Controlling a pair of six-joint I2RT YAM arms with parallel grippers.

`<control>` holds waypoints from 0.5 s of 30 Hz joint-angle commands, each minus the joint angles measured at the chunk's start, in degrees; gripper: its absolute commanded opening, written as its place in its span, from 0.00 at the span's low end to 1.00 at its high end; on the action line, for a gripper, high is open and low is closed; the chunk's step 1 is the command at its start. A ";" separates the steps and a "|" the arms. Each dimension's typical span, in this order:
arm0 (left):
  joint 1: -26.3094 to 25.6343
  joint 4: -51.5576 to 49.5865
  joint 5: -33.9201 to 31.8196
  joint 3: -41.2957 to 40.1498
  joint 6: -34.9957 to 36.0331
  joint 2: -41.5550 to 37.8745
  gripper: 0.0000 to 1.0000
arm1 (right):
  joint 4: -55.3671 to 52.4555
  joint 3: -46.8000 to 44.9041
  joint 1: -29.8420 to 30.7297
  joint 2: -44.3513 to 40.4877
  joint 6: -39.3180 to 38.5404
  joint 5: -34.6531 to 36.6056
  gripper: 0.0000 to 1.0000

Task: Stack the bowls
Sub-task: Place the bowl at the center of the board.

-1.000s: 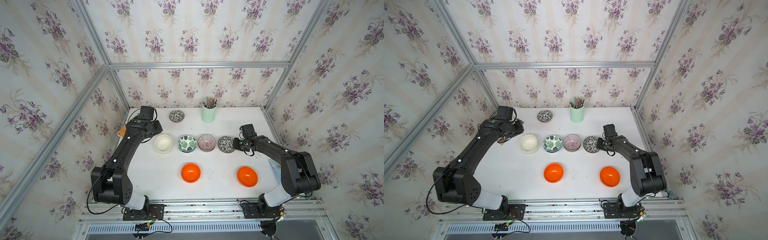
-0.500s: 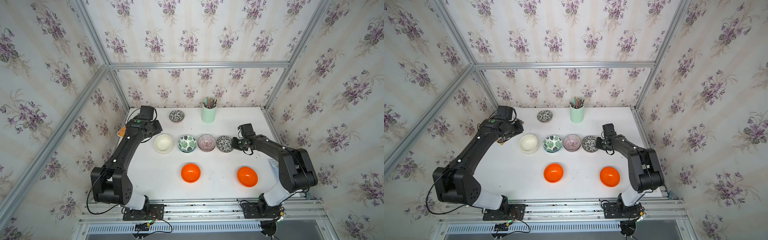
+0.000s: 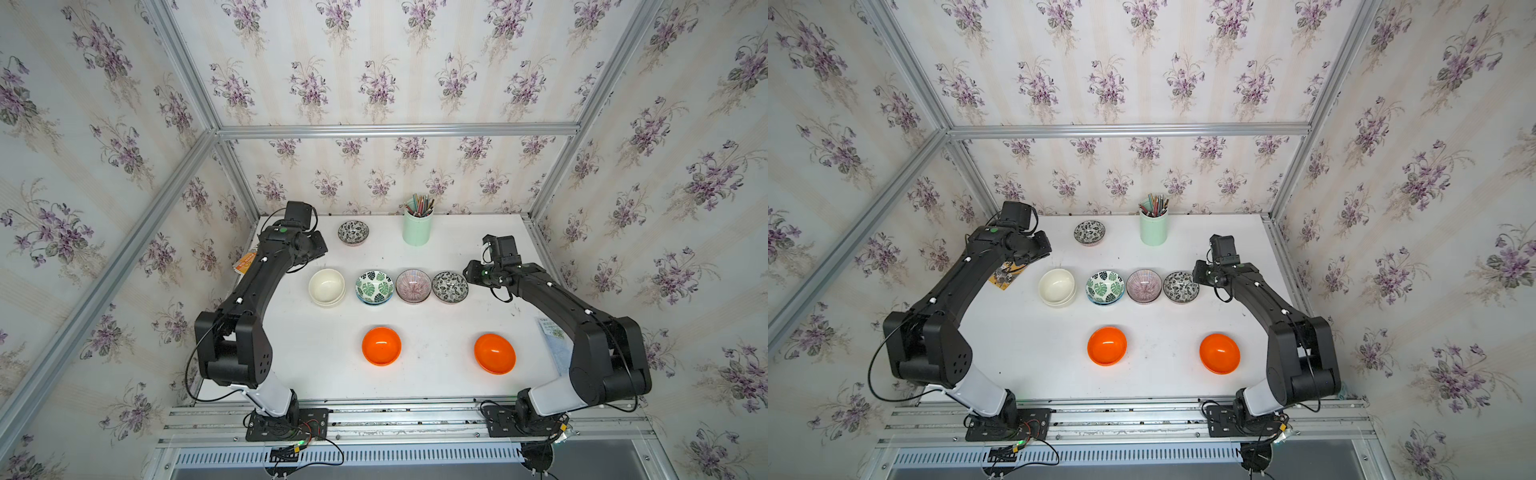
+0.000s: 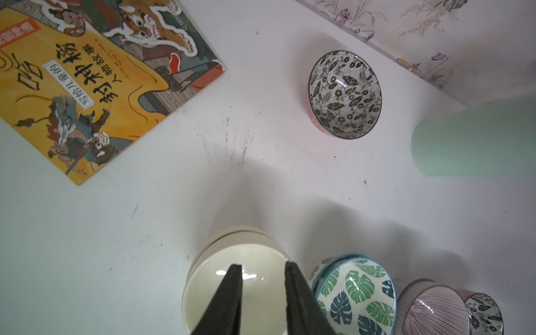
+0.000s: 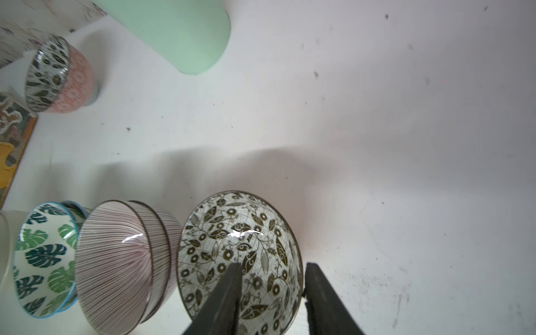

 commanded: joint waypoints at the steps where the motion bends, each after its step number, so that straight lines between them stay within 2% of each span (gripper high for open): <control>1: -0.03 1.86 -0.10 6.11 1.64 6.14 0.30 | -1.94 1.82 0.01 -2.15 -0.98 2.05 0.43; 7: -0.03 -0.97 2.56 22.52 0.02 22.58 0.29 | -2.45 3.42 0.68 -4.74 -1.88 2.09 0.45; 13: -0.36 -5.44 3.66 37.17 -0.18 35.67 0.29 | -3.54 4.86 3.71 -3.65 -2.94 4.56 0.47; 15: -0.38 -5.98 4.45 39.87 -0.05 38.43 0.29 | -3.28 5.27 4.51 -3.37 -2.93 4.81 0.47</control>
